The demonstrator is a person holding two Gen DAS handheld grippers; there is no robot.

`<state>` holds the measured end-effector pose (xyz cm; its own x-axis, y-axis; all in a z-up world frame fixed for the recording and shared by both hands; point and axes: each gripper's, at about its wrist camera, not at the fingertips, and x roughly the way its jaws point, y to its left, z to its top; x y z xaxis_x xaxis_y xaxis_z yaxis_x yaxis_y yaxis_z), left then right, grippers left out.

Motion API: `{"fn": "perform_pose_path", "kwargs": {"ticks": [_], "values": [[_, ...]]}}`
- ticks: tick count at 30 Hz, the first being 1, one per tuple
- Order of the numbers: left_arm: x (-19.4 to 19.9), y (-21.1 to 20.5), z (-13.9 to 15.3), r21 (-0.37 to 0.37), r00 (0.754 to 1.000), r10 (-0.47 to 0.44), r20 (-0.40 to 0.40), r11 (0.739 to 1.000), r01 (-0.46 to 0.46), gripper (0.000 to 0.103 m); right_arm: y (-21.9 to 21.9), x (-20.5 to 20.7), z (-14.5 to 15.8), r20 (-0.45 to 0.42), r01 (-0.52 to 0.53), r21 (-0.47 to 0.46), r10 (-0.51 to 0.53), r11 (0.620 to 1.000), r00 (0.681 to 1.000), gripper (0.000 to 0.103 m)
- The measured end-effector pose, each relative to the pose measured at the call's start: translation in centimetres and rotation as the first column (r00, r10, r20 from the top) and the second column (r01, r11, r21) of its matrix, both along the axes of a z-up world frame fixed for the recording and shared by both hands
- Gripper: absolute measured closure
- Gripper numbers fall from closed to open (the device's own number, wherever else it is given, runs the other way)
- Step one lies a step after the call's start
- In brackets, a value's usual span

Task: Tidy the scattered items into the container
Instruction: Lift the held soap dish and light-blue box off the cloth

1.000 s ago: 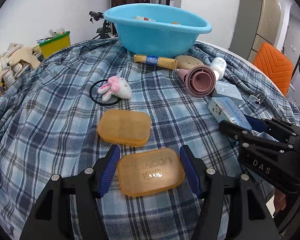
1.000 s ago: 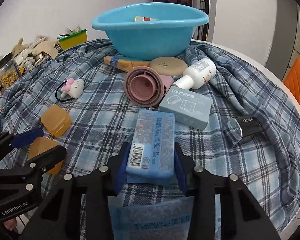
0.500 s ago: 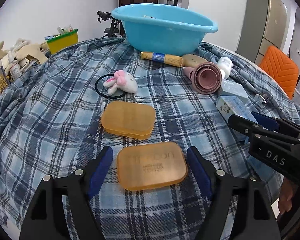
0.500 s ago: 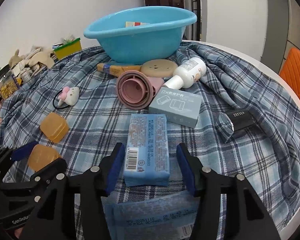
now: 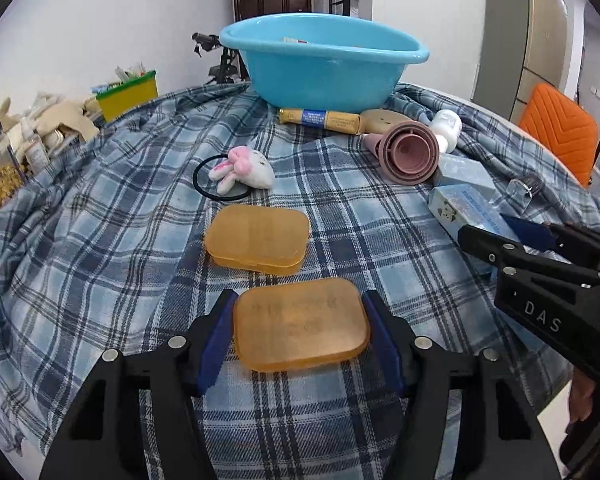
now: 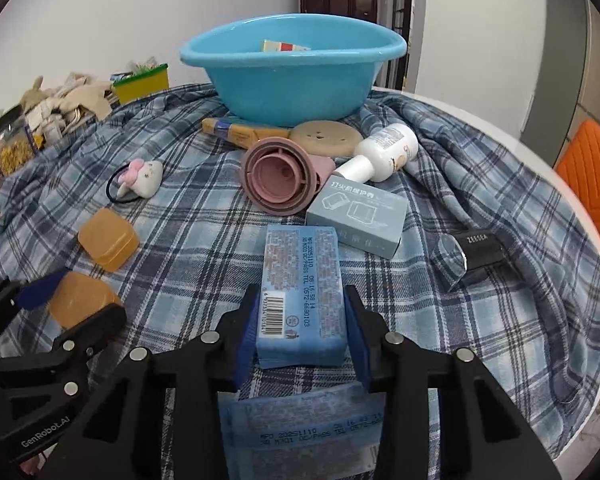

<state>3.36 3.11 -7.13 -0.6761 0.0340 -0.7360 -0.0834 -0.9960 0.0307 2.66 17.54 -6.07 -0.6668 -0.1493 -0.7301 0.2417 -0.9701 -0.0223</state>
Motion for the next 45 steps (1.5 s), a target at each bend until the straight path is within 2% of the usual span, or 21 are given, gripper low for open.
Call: {"fn": "perform_pose_path", "kwargs": {"ticks": [7, 10, 20, 27, 32, 37, 38, 43, 45], "values": [[-0.2, -0.6, 0.2, 0.034, 1.0, 0.018, 0.006, 0.999, -0.019, 0.038, 0.6, 0.1, 0.1, 0.002, 0.014, -0.026, -0.014, 1.0, 1.0, 0.065], [-0.3, -0.9, 0.4, 0.025, 0.999, 0.042, -0.008, 0.999, -0.042, 0.038, 0.8, 0.1, 0.2, 0.004, 0.02, -0.029, -0.02, 0.999, 1.0, 0.065], [0.0, -2.2, 1.5, 0.052, 0.996, 0.062, -0.066, 0.997, -0.059, 0.038, 1.1, 0.4, 0.7, -0.016, 0.031, -0.044, -0.032, 0.999, 0.999, 0.065], [0.0, -2.6, 3.2, 0.044, 0.989, 0.067, -0.129, 0.997, -0.061, 0.038, 1.2, 0.4, 1.7, -0.047, 0.034, -0.051, -0.037, 0.998, 0.998, 0.065], [-0.5, -2.4, 5.4, 0.04, 0.981, 0.054, -0.187, 0.998, -0.047, 0.038, 1.5, 0.4, 3.6, -0.102, 0.042, -0.061, -0.048, 0.997, 0.994, 0.065], [-1.1, -1.6, 8.5, 0.009, 0.962, 0.049, -0.27, 0.999, -0.048, 0.038, 1.7, 0.5, 6.8, -0.186, 0.047, -0.071, -0.059, 0.996, 0.981, 0.065], [-1.3, -1.4, 9.3, 0.012, 0.957, 0.047, -0.287, 0.999, -0.046, 0.038, 1.7, 0.7, 7.6, -0.211, 0.046, -0.072, -0.061, 0.996, 0.976, 0.071], [-1.1, -1.4, 12.4, 0.039, 0.926, 0.051, -0.374, 0.998, -0.039, 0.038, 1.7, 1.6, 11.3, -0.321, 0.038, -0.078, -0.061, 0.996, 0.945, 0.073], [-1.0, -1.2, 13.5, 0.031, 0.914, 0.051, -0.404, 0.999, -0.042, 0.038, 1.6, 1.6, 12.4, -0.337, 0.026, -0.082, -0.052, 0.996, 0.94, 0.08]]}}
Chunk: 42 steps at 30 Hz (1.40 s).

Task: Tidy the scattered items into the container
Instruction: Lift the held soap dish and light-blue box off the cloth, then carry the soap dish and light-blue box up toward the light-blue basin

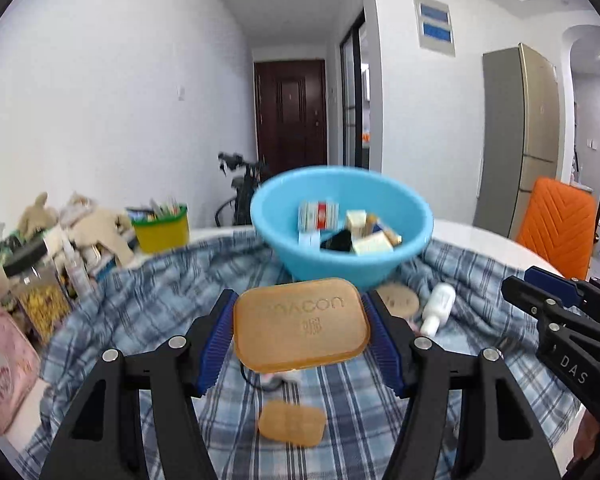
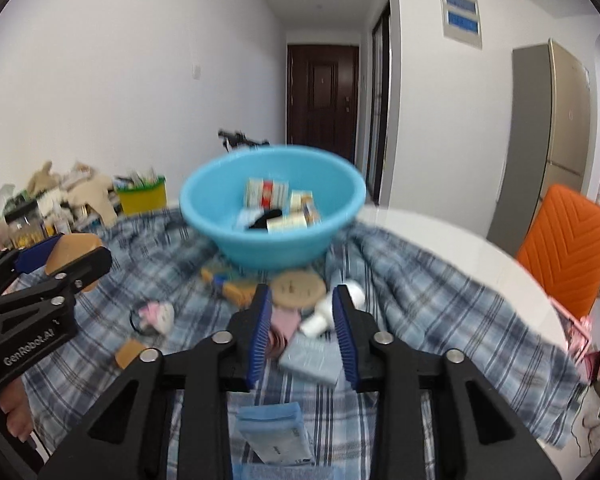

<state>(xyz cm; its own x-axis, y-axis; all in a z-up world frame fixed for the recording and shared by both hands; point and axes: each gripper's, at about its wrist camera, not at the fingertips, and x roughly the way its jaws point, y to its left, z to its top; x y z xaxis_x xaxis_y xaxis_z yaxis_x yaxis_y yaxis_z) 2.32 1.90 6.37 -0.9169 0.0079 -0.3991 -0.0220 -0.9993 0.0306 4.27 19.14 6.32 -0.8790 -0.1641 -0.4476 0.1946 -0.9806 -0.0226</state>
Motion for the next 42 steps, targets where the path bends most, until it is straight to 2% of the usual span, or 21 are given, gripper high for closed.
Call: {"fn": "perform_pose_path", "kwargs": {"ticks": [3, 7, 11, 17, 19, 21, 23, 27, 28, 29, 30, 33, 34, 35, 39, 42], "values": [[-0.2, 0.1, 0.8, -0.009, 1.0, 0.005, -0.015, 1.0, -0.005, 0.038, -0.1, -0.6, 0.6, 0.0, -0.011, -0.008, 0.011, 1.0, 1.0, 0.082], [-0.4, -0.5, 0.6, 0.014, 1.0, 0.005, 0.012, 1.0, -0.005, 0.038, 0.5, -1.3, -0.7, 0.059, -0.009, -0.03, 0.01, 1.0, 0.998, 0.082], [-0.1, -0.9, -1.5, 0.008, 0.998, 0.017, 0.055, 1.0, -0.018, 0.038, 1.6, -1.7, -4.2, 0.159, 0.01, -0.024, -0.007, 1.0, 0.987, 0.082], [-0.1, -0.9, -6.6, 0.016, 0.982, 0.007, 0.19, 1.0, -0.01, 0.038, 0.5, -1.5, -9.9, 0.286, -0.027, 0.06, 0.009, 0.998, 0.958, 0.08], [-0.1, -0.9, -7.7, 0.02, 0.975, -0.001, 0.221, 1.0, -0.004, 0.038, -0.1, -1.7, -10.9, 0.305, -0.033, 0.061, 0.013, 0.998, 0.952, 0.07], [0.1, -0.7, -8.2, 0.013, 0.973, -0.001, 0.232, 1.0, -0.002, 0.038, -0.1, -2.0, -11.3, 0.314, -0.038, 0.033, 0.026, 0.999, 0.949, 0.042], [0.2, -0.8, -8.3, 0.003, 0.974, 0.004, 0.227, 1.0, -0.005, 0.038, -0.1, -2.2, -11.4, 0.305, -0.035, 0.018, 0.027, 0.999, 0.952, 0.035], [0.0, -1.2, -8.0, 0.014, 0.976, 0.012, 0.218, 1.0, -0.015, 0.038, 0.0, -2.6, -11.6, 0.31, -0.014, 0.053, -0.003, 0.999, 0.951, 0.033], [0.0, -1.2, -8.0, 0.016, 0.976, 0.012, 0.217, 1.0, -0.015, 0.038, 0.1, -2.8, -11.7, 0.314, -0.009, 0.049, -0.006, 0.999, 0.95, 0.031], [0.0, -1.2, -8.1, 0.014, 0.976, 0.011, 0.218, 1.0, -0.015, 0.038, 0.2, -2.9, -11.8, 0.318, -0.006, 0.047, -0.009, 0.999, 0.948, 0.023], [0.0, -1.2, -8.1, 0.013, 0.976, 0.011, 0.219, 1.0, -0.014, 0.038, 0.2, -3.0, -12.0, 0.324, -0.007, 0.047, -0.009, 0.999, 0.946, 0.022], [0.0, -1.1, -8.1, 0.01, 0.973, 0.004, 0.229, 1.0, -0.007, 0.038, -0.1, -3.2, -12.5, 0.358, -0.042, 0.038, 0.026, 0.998, 0.933, 0.023], [-0.1, -1.0, -8.3, 0.009, 0.973, 0.002, 0.232, 1.0, -0.005, 0.038, -0.1, -3.2, -12.7, 0.365, -0.048, 0.04, 0.03, 0.998, 0.931, 0.028], [-0.1, -1.0, -8.3, 0.008, 0.973, 0.002, 0.232, 1.0, -0.004, 0.038, -0.3, -3.3, -12.8, 0.372, -0.047, 0.053, 0.024, 0.998, 0.928, 0.063], [0.0, -1.0, -8.3, 0.007, 0.973, 0.003, 0.23, 1.0, -0.004, 0.038, -1.0, -2.7, -12.8, 0.348, -0.047, 0.131, -0.001, 0.99, 0.938, 0.066], [0.0, -0.9, -8.3, 0.006, 0.975, 0.007, 0.224, 1.0, -0.009, 0.038, -0.7, -2.2, -12.1, 0.334, -0.051, 0.089, 0.018, 0.995, 0.943, 0.066]]}}
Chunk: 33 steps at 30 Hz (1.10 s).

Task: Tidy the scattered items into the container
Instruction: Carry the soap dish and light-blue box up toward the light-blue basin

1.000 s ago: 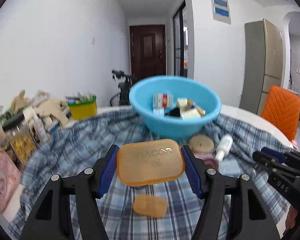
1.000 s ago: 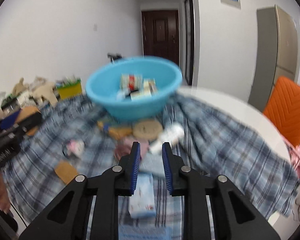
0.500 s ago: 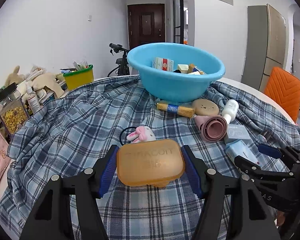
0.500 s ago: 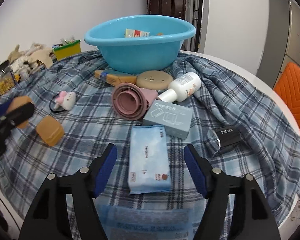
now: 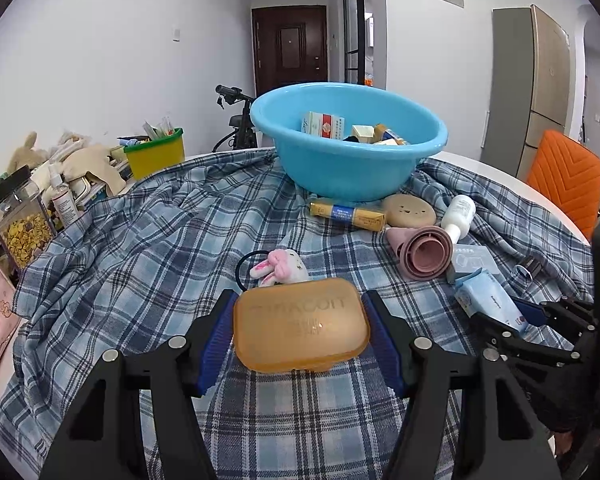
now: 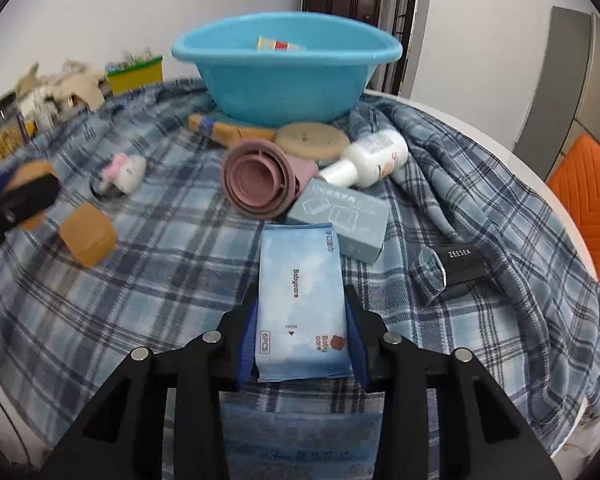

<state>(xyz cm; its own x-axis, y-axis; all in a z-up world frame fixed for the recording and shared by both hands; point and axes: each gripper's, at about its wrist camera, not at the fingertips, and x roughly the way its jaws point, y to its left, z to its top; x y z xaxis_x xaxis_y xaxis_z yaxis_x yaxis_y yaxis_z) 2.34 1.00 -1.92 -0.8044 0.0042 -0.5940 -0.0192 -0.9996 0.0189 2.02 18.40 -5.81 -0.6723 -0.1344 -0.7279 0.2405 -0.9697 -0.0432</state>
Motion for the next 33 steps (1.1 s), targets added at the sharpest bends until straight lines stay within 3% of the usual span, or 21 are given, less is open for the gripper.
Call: {"fn": "perform_pose_path", "kwargs": {"ticks": [11, 23, 33], "values": [[0.1, 0.5, 1.2, -0.013, 0.999, -0.006, -0.039, 1.0, 0.005, 0.038, 0.4, 0.6, 3.6, -0.105, 0.03, -0.031, -0.034, 0.999, 0.994, 0.066], [0.1, 1.2, 7.0, 0.0, 0.98, -0.023, -0.198, 1.0, 0.023, 0.038, -0.2, 1.6, 10.3, -0.293, 0.018, -0.055, -0.033, 0.998, 0.955, 0.066], [-0.3, 1.4, 9.8, -0.01, 0.969, -0.027, -0.246, 1.0, 0.025, 0.038, -0.5, 1.5, 13.6, -0.369, 0.002, -0.065, -0.026, 0.998, 0.929, 0.066]]}}
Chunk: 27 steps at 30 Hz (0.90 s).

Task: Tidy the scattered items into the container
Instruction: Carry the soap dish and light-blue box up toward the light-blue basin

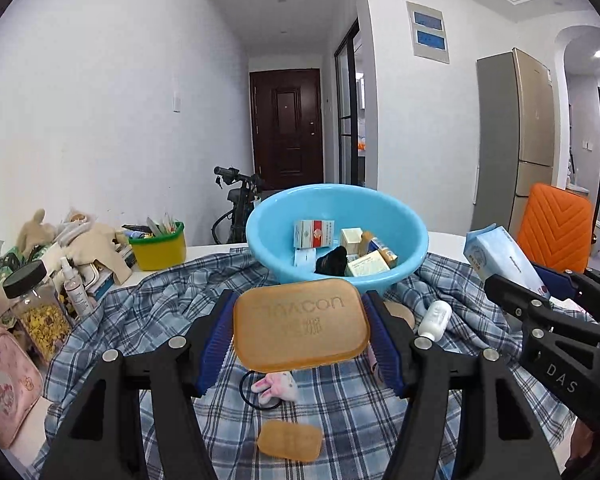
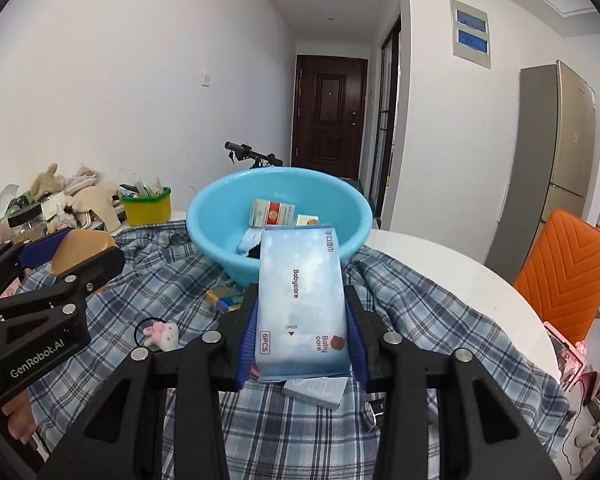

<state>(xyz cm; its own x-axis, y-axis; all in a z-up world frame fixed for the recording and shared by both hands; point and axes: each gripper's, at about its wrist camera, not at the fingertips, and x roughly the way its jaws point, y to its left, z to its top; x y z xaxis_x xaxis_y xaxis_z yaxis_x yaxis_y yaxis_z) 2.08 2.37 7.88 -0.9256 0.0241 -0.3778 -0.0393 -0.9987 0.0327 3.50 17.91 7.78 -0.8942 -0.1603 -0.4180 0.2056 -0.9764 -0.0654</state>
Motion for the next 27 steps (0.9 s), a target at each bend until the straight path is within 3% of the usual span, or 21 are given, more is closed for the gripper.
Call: {"fn": "perform_pose_path", "kwargs": {"ticks": [13, 27], "values": [[-2.3, 0.7, 0.6, 0.01, 0.999, -0.045, 0.015, 0.999, 0.045, 0.038, -0.1, -1.8, 0.8, -0.01, -0.049, -0.019, 0.049, 0.999, 0.999, 0.066], [-10.9, 0.4, 3.8, 0.036, 0.997, -0.076, 0.004, 0.996, 0.076, 0.038, -0.2, -8.6, 4.6, -0.095, -0.045, -0.017, 0.043, 0.999, 0.995, 0.066]]}}
